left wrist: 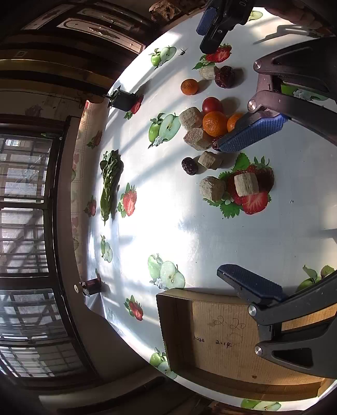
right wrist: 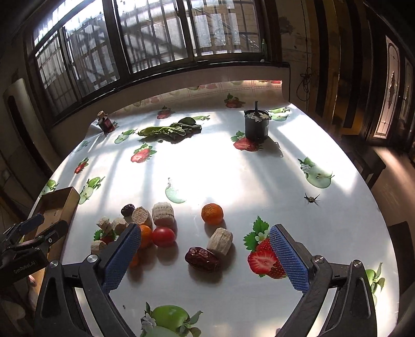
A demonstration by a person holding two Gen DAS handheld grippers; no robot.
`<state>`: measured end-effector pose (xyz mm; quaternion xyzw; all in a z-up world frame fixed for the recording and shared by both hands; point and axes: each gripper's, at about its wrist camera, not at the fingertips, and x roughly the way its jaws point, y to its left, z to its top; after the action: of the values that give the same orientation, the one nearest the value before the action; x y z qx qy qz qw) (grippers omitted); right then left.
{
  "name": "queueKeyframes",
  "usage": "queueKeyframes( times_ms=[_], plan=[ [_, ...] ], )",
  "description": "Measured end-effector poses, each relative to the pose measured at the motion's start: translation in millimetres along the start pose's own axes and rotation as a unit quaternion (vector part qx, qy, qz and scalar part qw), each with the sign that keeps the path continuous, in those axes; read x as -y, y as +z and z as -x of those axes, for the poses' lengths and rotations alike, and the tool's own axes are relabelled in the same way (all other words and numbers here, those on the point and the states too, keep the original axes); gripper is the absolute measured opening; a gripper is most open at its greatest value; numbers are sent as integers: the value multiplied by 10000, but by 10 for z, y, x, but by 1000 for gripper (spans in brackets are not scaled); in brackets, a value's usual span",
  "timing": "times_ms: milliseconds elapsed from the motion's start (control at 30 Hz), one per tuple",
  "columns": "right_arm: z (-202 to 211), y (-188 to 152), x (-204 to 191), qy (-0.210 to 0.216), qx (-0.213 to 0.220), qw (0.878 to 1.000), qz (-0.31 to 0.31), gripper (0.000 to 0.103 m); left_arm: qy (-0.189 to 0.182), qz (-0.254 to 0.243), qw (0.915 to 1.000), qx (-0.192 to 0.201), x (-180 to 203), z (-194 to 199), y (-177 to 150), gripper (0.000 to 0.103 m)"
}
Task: Organize fruits
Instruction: 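Lower both tools toward the fruit pile, then grasp a beige dried-yam piece with left tool while right tool grasps a red date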
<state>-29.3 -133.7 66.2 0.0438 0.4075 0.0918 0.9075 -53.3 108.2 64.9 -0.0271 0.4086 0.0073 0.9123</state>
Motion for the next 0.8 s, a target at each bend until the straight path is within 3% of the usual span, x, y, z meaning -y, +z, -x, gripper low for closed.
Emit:
queueKeyframes(
  times_ms=[67, 167, 400, 533, 600, 667, 733, 800],
  plan=[
    [-116, -93, 20, 72, -213, 9997, 26, 88, -143, 25, 9997, -182, 12, -122, -40, 75],
    [-255, -193, 24, 69, -392, 9992, 79, 81, -210, 67, 9992, -331, -2, -255, -79, 72],
    [-511, -243, -60, -27, -624, 9977, 252, 80, -275, 104, 9980, -563, -37, -456, -158, 69],
    [-617, -247, -121, -23, -676, 9973, 301, 78, -286, 31, 9978, -592, -18, -504, -198, 54],
    [-630, -247, -178, -118, -631, 9971, 412, 73, -256, -64, 9980, -570, 16, -497, -208, 41],
    [-631, -247, -212, -124, -612, 9969, 468, 61, -245, -143, 9982, -533, 49, -485, -223, 22],
    [-622, -252, -231, -126, -590, 9970, 494, 50, -205, -250, 9982, -515, 85, -474, -231, 22],
    [-612, -260, -229, -80, -581, 9972, 461, 47, -171, -338, 9980, -505, 115, -462, -241, 22]
  ],
)
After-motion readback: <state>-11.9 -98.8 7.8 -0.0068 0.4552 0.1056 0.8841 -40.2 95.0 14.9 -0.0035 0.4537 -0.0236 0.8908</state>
